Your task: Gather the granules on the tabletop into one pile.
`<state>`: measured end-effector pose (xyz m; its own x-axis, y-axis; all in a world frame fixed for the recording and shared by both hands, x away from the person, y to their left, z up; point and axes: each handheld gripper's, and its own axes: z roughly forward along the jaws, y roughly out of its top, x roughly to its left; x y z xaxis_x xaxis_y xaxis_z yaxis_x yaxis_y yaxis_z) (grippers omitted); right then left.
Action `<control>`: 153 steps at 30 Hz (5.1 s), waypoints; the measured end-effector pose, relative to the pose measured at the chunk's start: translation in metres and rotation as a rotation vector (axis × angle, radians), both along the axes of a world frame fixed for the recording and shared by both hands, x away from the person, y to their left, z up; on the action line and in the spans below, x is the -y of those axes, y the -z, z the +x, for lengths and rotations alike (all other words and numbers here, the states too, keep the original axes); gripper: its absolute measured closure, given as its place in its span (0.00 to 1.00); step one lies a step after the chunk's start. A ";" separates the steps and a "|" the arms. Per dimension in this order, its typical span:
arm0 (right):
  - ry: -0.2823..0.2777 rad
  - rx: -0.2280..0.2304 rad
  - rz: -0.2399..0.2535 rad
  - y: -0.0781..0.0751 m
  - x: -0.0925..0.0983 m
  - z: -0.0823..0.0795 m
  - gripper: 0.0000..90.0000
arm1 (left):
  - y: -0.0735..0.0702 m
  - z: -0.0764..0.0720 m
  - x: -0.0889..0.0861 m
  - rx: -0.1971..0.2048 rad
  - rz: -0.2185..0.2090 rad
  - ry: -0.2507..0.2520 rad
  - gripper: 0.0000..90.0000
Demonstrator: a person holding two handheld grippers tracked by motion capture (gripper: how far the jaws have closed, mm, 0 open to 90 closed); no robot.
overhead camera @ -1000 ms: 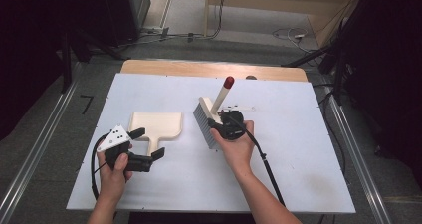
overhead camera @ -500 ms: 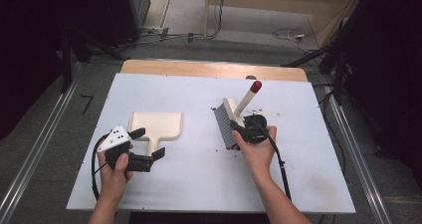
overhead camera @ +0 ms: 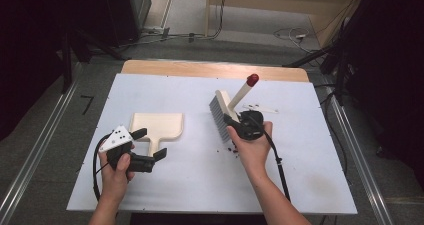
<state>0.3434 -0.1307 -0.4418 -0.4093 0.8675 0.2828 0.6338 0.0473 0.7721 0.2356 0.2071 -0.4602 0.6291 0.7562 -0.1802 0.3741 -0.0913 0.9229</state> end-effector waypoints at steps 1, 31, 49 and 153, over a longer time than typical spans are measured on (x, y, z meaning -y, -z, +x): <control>-0.007 0.003 -0.006 0.000 -0.007 0.002 0.73 | 0.000 0.000 0.000 -0.001 0.001 -0.001 0.00; -0.209 0.078 0.036 -0.016 0.048 0.035 0.73 | 0.002 0.000 -0.001 -0.005 0.005 0.004 0.00; -0.954 0.120 -0.258 0.010 0.086 -0.008 0.73 | 0.001 0.001 -0.001 -0.009 0.006 -0.007 0.00; -0.799 0.394 -0.337 -0.015 0.091 0.042 0.73 | 0.004 0.002 0.001 -0.019 0.011 0.010 0.01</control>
